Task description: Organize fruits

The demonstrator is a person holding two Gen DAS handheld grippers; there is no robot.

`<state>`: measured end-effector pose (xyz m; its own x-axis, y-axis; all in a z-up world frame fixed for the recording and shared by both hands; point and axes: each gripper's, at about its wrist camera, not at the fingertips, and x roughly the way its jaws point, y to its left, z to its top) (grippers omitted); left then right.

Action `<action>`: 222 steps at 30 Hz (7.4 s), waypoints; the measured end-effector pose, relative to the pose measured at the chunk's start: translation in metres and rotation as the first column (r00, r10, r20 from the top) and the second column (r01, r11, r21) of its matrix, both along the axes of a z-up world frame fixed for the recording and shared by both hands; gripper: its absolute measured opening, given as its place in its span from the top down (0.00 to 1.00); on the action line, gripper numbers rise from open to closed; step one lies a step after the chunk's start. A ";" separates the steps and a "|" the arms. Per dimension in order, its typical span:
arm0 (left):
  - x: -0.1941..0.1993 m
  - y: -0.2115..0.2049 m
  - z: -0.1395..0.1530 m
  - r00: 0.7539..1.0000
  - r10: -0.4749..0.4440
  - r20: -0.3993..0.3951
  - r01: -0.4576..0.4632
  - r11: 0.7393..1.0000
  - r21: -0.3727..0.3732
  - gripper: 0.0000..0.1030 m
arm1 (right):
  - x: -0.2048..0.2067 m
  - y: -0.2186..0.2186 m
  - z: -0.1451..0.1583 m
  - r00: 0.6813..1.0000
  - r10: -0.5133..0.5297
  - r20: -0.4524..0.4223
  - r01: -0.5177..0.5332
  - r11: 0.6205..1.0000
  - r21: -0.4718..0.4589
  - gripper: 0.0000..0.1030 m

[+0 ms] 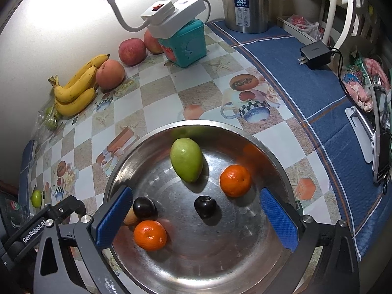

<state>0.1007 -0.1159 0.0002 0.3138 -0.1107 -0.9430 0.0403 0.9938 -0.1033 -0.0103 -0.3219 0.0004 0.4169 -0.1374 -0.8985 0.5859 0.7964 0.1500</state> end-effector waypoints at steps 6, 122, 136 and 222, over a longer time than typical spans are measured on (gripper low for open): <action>0.004 0.020 0.010 0.999 0.038 0.009 -0.038 0.998 -0.045 0.00 | 0.001 0.007 0.004 1.000 0.006 0.017 -0.005 1.000 -0.011 0.00; 0.049 0.099 -0.059 0.979 0.108 -0.170 -0.141 0.970 -0.199 0.44 | 0.088 0.150 -0.055 0.922 0.374 -0.096 -0.374 0.927 0.025 0.72; 0.046 0.117 -0.056 0.978 0.123 -0.169 -0.161 0.959 -0.234 0.49 | 0.093 0.149 -0.063 0.932 0.353 -0.080 -0.351 0.936 0.038 0.72; 0.031 0.103 0.001 0.996 0.064 -0.062 -0.079 0.953 -0.292 0.62 | 0.077 0.137 -0.025 0.940 0.339 0.029 -0.339 0.941 0.013 0.76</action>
